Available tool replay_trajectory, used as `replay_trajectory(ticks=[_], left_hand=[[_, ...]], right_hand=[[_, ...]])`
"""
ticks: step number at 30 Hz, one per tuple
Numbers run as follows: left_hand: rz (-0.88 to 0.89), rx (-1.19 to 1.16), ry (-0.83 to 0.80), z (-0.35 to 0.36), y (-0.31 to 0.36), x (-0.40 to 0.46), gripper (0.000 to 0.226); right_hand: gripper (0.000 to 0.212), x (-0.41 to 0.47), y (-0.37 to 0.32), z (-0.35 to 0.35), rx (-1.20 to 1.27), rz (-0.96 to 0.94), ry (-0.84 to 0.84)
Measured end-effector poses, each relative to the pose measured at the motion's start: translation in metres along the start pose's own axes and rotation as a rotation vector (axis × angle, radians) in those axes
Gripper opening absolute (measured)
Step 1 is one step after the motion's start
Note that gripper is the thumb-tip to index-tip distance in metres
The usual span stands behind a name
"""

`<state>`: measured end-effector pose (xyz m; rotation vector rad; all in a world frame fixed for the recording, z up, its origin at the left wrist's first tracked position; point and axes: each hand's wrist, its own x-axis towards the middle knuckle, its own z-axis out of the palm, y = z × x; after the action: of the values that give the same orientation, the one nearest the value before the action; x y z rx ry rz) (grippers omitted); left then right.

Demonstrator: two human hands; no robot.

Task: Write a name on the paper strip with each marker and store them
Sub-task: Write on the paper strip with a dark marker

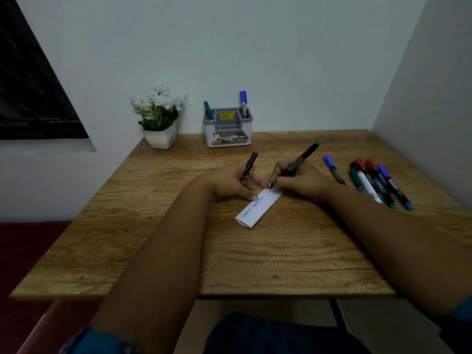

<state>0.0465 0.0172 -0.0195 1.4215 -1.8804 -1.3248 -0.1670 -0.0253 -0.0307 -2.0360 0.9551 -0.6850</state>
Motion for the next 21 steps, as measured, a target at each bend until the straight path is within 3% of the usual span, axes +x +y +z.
replay_trajectory(ticks=[21], left_hand=[[0.001, -0.023, -0.005, -0.0001, -0.0009, 0.0012, 0.064]], right_hand=[[0.006, 0.0026, 0.0028, 0.0021, -0.081, -0.009, 0.033]])
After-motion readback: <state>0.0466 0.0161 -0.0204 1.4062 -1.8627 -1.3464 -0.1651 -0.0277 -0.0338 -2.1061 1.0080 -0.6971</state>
